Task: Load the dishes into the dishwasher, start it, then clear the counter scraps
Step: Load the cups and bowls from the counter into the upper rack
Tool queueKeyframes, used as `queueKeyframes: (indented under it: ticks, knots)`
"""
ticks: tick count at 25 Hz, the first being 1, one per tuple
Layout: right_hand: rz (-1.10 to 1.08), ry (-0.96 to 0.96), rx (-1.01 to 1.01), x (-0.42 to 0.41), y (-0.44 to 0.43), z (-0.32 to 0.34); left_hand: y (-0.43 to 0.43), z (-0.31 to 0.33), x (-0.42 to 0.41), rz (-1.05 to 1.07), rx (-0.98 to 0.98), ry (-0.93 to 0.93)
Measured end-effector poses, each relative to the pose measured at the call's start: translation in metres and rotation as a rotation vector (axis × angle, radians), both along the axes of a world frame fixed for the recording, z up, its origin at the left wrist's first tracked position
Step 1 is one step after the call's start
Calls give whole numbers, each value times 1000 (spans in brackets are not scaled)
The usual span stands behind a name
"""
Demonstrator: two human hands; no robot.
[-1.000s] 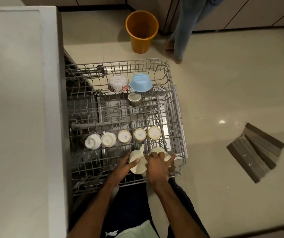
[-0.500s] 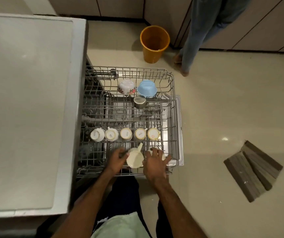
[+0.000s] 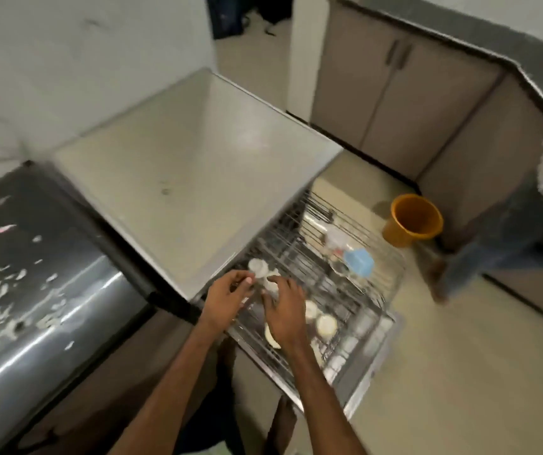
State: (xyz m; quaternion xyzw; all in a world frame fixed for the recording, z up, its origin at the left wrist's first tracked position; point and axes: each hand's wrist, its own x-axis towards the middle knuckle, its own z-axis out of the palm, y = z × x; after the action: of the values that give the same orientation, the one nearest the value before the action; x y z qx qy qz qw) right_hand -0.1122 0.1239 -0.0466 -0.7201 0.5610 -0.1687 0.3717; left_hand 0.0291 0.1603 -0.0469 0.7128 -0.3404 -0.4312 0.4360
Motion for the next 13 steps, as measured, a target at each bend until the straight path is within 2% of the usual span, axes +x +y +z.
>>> queueKeyframes:
  ticks: [3, 6, 13]
  knots:
    - [155, -244, -31, 57, 22, 22, 49, 40, 35, 293, -143, 19]
    - [362, -352, -53, 122, 71, 40, 135, 74, 76, 538, -197, -15]
    - [871, -340, 2, 226, 207, 72, 325, 107, 146, 1094, -241, -32]
